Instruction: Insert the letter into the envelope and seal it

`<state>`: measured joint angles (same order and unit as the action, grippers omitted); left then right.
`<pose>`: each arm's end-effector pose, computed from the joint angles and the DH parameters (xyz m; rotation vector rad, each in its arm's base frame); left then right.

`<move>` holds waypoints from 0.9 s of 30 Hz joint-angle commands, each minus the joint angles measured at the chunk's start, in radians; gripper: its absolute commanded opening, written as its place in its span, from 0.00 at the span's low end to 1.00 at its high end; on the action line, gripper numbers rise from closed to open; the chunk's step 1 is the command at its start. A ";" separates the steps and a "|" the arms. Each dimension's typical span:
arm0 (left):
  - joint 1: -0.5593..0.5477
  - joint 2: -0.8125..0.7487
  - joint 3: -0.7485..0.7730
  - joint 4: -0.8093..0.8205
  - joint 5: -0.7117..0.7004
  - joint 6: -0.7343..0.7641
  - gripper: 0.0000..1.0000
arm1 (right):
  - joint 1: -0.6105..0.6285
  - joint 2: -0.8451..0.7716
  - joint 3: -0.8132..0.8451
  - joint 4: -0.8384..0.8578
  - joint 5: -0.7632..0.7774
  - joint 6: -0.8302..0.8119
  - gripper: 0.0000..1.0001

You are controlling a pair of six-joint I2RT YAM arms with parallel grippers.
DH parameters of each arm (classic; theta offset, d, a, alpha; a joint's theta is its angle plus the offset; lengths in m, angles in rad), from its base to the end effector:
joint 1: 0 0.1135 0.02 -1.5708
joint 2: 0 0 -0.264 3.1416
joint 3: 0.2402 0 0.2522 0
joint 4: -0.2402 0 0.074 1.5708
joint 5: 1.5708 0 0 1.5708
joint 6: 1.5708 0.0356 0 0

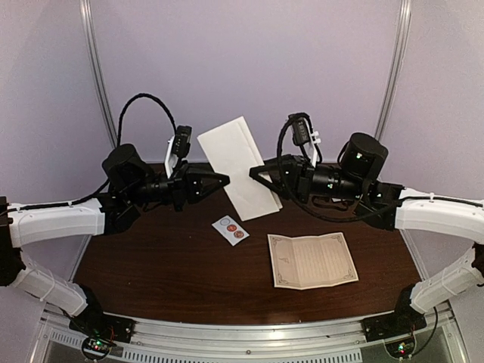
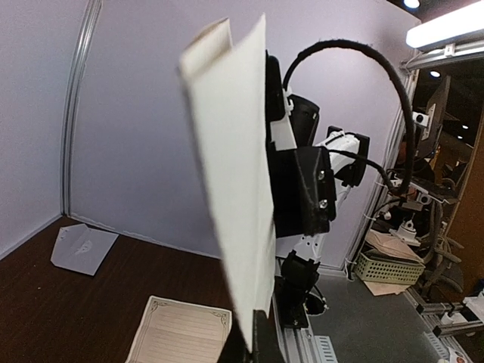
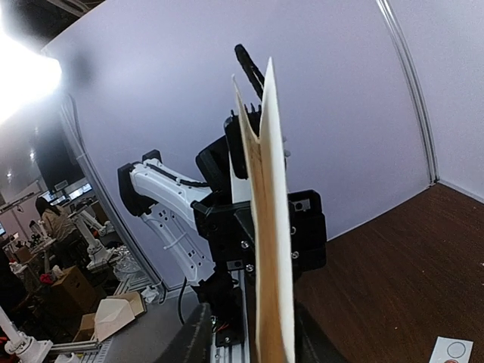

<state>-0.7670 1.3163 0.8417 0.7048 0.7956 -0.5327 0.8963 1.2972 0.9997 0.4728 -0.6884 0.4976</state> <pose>0.1949 -0.2231 0.3330 0.9194 1.3309 -1.5690 0.1699 0.2487 0.3709 -0.9381 1.3613 1.5816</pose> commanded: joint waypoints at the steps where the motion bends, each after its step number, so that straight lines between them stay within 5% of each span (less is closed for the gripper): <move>1: -0.002 -0.012 0.004 0.037 0.028 -0.011 0.00 | -0.004 0.022 0.027 -0.015 -0.001 -0.004 0.08; 2: -0.002 -0.014 0.006 0.036 0.027 -0.014 0.02 | -0.004 0.022 0.029 -0.025 0.009 -0.008 0.01; 6: -0.002 -0.023 0.010 0.042 0.021 -0.019 0.18 | -0.004 0.023 0.030 -0.056 0.024 -0.025 0.00; 15: 0.006 -0.064 0.045 -0.038 -0.014 0.041 0.21 | -0.004 0.022 0.030 -0.107 0.012 -0.051 0.00; 21: 0.031 -0.098 0.036 -0.053 -0.018 0.040 0.18 | -0.004 0.023 0.034 -0.145 0.008 -0.066 0.00; 24: 0.038 -0.109 0.031 -0.064 -0.021 0.040 0.00 | -0.004 0.022 0.035 -0.148 0.007 -0.068 0.00; 27: 0.041 -0.119 0.022 -0.071 -0.026 0.040 0.00 | -0.004 0.021 0.036 -0.148 0.007 -0.068 0.00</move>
<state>-0.7361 1.2255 0.8566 0.6266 0.7826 -0.5045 0.8959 1.3167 1.0092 0.3336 -0.6773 0.4431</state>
